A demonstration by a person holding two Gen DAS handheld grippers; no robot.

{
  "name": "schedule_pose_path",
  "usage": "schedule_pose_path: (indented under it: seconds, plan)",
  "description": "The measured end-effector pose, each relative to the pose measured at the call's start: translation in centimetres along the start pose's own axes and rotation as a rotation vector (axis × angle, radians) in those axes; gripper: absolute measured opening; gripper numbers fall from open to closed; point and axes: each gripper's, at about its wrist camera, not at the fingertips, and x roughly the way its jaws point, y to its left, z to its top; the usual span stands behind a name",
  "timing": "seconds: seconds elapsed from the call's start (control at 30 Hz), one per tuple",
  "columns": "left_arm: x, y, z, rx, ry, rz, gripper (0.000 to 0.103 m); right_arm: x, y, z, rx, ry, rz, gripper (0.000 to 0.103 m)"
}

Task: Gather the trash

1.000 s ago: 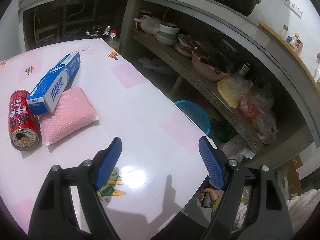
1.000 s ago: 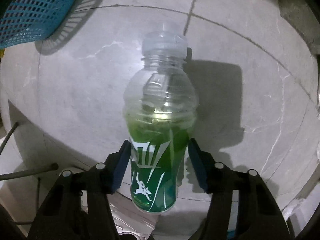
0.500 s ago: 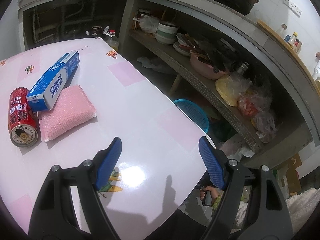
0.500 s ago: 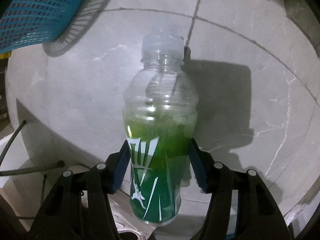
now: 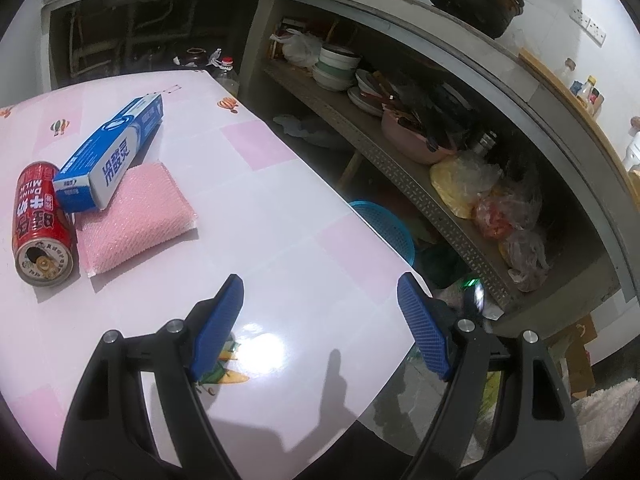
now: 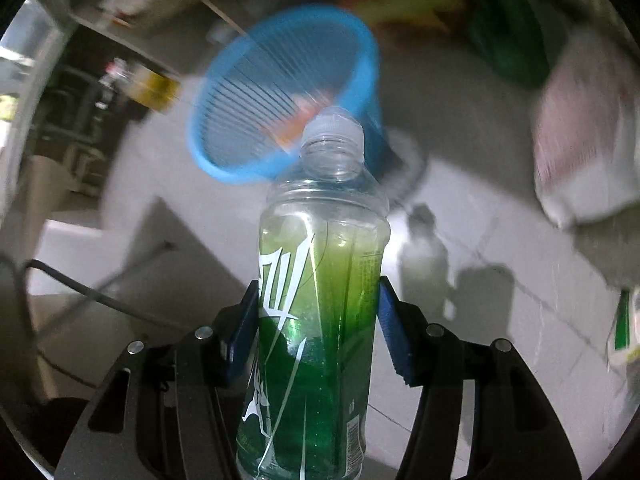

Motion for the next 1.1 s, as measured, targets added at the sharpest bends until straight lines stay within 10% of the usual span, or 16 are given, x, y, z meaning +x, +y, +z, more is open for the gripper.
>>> schedule_pose_path:
  seconds: [0.23, 0.5, 1.1]
  plan:
    - [-0.4, 0.7, -0.1, -0.013, -0.009, 0.002, 0.075, -0.8, 5.5, 7.5, -0.038, -0.057, 0.073, 0.056]
    - [-0.9, 1.4, -0.1, -0.031, -0.022, 0.021, 0.075, 3.5, 8.0, 15.9, -0.011, -0.075, -0.072, 0.069]
    - [-2.5, 1.2, -0.7, -0.031, -0.066, -0.005, 0.075, -5.4, 6.0, 0.3, -0.182, -0.121, -0.088, 0.07]
